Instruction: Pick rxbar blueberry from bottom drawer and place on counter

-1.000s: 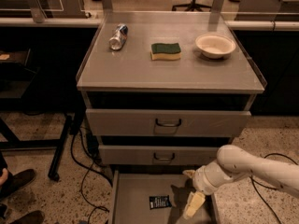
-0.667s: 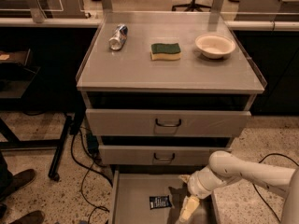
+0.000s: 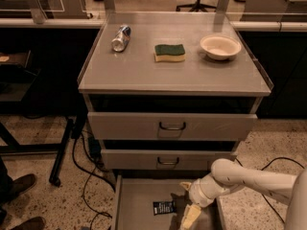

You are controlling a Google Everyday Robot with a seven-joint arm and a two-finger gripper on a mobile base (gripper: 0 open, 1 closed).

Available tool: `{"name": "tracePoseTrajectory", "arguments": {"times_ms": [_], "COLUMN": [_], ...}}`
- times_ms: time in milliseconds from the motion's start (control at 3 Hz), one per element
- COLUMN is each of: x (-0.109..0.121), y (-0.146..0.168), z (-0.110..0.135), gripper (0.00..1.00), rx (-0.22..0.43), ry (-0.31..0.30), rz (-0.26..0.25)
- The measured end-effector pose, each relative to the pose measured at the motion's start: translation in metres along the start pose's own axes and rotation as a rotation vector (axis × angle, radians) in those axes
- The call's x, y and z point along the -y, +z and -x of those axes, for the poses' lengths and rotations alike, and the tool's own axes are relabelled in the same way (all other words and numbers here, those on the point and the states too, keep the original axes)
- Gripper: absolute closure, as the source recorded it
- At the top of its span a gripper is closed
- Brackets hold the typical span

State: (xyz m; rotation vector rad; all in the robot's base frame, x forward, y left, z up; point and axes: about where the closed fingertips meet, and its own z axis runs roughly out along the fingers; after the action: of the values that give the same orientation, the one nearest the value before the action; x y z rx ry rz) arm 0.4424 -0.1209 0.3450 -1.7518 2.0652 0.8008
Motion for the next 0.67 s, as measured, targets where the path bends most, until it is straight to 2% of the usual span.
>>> {"name": "tracePoseTrajectory", "arguments": {"times_ms": [667], "x": [0.032], "y": [0.057], "z": [-0.028], "gripper": [0.00], "rx": [0.025], "ry": [0.040], "rz": [-0.044]}}
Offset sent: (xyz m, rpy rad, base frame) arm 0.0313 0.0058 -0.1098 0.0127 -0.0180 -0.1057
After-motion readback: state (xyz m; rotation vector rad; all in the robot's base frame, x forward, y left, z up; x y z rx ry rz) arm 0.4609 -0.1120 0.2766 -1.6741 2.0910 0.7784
